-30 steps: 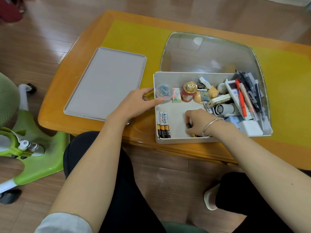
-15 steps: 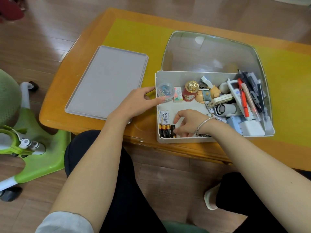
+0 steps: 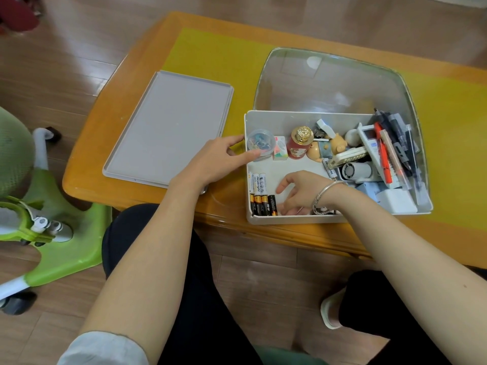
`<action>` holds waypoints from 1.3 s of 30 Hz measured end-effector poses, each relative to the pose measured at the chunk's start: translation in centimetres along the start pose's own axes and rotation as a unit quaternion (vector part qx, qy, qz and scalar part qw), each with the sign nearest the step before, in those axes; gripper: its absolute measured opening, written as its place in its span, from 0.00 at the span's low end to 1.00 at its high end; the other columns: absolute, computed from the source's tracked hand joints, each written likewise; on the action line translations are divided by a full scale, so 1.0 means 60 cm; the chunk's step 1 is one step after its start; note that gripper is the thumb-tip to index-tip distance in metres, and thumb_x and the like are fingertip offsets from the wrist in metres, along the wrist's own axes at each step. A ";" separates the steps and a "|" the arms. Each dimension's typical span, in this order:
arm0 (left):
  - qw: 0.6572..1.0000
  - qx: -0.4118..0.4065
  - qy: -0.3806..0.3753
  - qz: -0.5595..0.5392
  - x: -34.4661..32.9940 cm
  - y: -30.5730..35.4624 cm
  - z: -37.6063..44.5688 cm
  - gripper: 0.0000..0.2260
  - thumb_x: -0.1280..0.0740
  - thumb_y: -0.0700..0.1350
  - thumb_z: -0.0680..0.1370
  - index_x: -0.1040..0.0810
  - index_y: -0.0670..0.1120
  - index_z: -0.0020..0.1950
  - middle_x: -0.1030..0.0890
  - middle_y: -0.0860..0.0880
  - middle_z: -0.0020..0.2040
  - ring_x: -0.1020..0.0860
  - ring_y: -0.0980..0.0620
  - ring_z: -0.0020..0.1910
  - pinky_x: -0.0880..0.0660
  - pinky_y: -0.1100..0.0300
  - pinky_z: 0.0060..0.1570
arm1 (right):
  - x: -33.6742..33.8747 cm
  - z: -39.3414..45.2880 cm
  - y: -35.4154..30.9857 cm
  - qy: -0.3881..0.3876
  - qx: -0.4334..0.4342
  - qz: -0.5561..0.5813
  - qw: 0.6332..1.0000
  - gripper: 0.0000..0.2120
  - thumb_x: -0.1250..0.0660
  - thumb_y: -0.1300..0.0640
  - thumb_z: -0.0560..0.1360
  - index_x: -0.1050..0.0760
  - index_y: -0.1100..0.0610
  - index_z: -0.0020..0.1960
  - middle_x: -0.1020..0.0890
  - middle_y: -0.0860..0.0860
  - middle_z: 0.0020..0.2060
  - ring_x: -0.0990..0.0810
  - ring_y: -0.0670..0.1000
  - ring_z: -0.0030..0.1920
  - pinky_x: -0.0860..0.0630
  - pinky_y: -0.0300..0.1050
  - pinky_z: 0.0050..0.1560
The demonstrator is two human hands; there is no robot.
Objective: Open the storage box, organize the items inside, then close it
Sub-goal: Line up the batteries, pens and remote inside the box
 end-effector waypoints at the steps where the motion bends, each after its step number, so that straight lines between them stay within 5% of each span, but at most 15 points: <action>1: 1.000 -0.001 0.002 0.003 0.000 -0.002 0.001 0.37 0.38 0.72 0.68 0.32 0.55 0.73 0.18 0.57 0.45 0.20 0.58 0.44 0.30 0.66 0.37 | 0.001 -0.002 0.001 0.000 0.002 0.004 1.000 0.16 0.27 0.62 0.70 0.29 0.55 0.55 0.15 0.56 0.40 0.17 0.52 0.38 0.20 0.47 0.40; 5: 1.000 -0.003 0.005 0.008 0.000 -0.005 0.003 0.33 0.39 0.69 0.73 0.32 0.54 0.73 0.18 0.58 0.44 0.19 0.59 0.43 0.28 0.66 0.39 | 0.001 -0.009 -0.004 -0.018 0.034 0.003 0.999 0.16 0.31 0.65 0.72 0.28 0.57 0.58 0.16 0.52 0.42 0.17 0.51 0.44 0.20 0.45 0.45; 12: 1.000 0.001 0.010 0.008 0.000 -0.007 0.004 0.31 0.38 0.68 0.73 0.32 0.55 0.73 0.18 0.60 0.43 0.20 0.62 0.43 0.32 0.68 0.37 | 0.035 -0.026 0.015 -0.011 0.050 0.024 0.998 0.17 0.31 0.66 0.73 0.29 0.55 0.60 0.15 0.53 0.44 0.17 0.46 0.37 0.18 0.44 0.41; 19: 1.000 -0.002 0.001 0.012 -0.002 -0.010 0.006 0.33 0.38 0.69 0.72 0.33 0.55 0.73 0.18 0.55 0.48 0.20 0.56 0.46 0.30 0.66 0.38 | 0.078 -0.045 0.061 0.033 0.004 -0.088 0.996 0.09 0.26 0.60 0.70 0.22 0.54 0.47 0.17 0.54 0.35 0.20 0.49 0.28 0.24 0.39 0.25; 22: 1.000 -0.005 0.003 0.014 -0.002 -0.011 0.007 0.34 0.38 0.70 0.72 0.33 0.55 0.73 0.18 0.55 0.48 0.20 0.56 0.46 0.30 0.66 0.38 | 0.079 -0.045 0.073 0.044 -0.052 -0.160 0.985 0.03 0.26 0.57 0.69 0.20 0.54 0.39 0.16 0.54 0.34 0.21 0.50 0.29 0.24 0.39 0.27; 29: 1.000 -0.004 0.005 0.019 0.000 -0.013 0.008 0.34 0.38 0.70 0.72 0.33 0.55 0.73 0.18 0.54 0.48 0.20 0.56 0.46 0.29 0.65 0.38 | 0.064 -0.019 0.067 0.137 -0.109 -0.258 0.950 0.21 0.30 0.38 0.68 0.22 0.58 0.35 0.20 0.53 0.34 0.21 0.52 0.41 0.24 0.45 0.46; 39: 1.000 -0.004 0.007 0.010 -0.002 -0.009 0.007 0.32 0.38 0.69 0.72 0.32 0.56 0.72 0.17 0.56 0.46 0.20 0.57 0.46 0.30 0.66 0.37 | 0.044 -0.010 0.062 0.144 -0.095 -0.242 0.955 0.17 0.25 0.44 0.64 0.20 0.58 0.40 0.22 0.51 0.31 0.23 0.51 0.37 0.29 0.41 0.35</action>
Point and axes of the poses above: each hand's wrist, its own z-axis towards the middle knuckle, its own x-axis out of the back of the hand, y = z × x, the point moved 3 cm from there along z, towards the middle knuckle
